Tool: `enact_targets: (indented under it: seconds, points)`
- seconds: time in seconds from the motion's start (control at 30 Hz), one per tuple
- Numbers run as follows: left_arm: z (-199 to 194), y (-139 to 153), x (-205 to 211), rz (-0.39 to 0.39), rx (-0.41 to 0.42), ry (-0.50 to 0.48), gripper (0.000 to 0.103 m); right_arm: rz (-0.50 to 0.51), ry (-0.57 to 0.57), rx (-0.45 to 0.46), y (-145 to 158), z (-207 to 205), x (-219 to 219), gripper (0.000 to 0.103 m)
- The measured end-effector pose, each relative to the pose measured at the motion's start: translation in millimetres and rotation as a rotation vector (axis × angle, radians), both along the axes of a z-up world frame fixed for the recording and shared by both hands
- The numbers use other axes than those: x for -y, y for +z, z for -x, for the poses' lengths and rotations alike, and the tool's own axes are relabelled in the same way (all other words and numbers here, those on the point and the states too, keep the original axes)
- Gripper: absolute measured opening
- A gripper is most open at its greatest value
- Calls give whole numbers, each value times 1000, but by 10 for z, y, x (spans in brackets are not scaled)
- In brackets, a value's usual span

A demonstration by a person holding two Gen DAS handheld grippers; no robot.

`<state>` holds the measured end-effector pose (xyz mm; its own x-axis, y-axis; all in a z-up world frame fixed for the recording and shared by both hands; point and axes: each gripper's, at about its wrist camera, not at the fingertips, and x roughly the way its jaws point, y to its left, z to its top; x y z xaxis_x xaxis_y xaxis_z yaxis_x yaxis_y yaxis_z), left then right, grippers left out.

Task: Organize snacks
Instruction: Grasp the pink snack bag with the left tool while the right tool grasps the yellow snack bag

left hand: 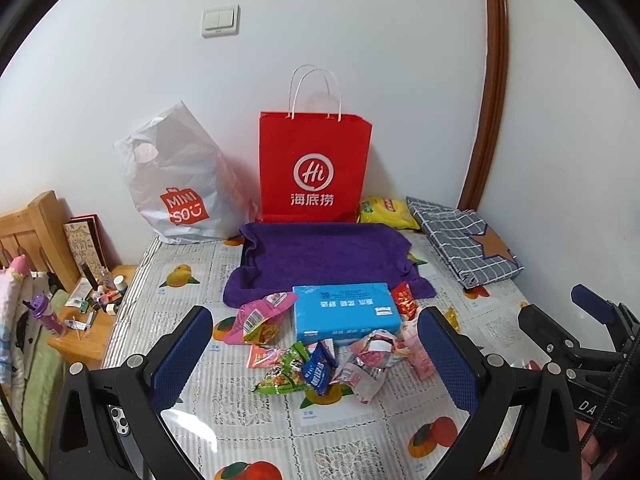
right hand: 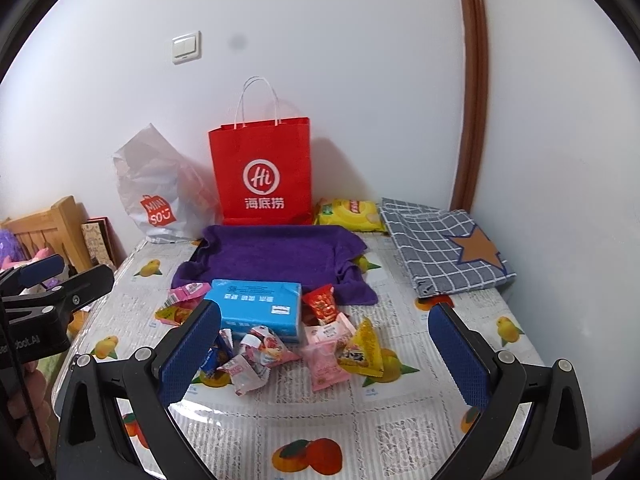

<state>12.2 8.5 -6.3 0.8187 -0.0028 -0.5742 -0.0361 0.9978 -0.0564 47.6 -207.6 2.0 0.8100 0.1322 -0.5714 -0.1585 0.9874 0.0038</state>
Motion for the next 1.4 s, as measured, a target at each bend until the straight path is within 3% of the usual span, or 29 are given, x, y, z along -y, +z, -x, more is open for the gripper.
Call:
enact_targets:
  seconds: [0.3,0.43,0.6,0.77,0.8,0.87,1.2,1.4]
  points:
    - [-306,-370,-227,-4,-91,2,103,24,-56,-84,-364,-344,112,103]
    - [-431,-603,-360,13,-114,18,103,-23,-28,-149,-704,-524,307,103]
    - [-610,-925,-534,15,-164,77,102,-18,-128,-205,-1199,-713,571,103]
    - [-810,-1191,-649,-38,-229,109,102,-19,-136,-287,-1555,-922,720,102]
    - [-823,-1225,-683,-26,-234,111,102,-34,-137,-320,-1644,-988,739,101]
    - [-862,-1286,-752,5,-248,115,102,-52,-141,-345,-1758,-1075,754,87]
    - [-901,-1461,-1004,77,-269,143,102,-98,-86,-356,-1959,-1307,558,85]
    - [-967,-1447,-1026,71,-254,141,102,-70,-97,-388,-2117,-1435,513,65]
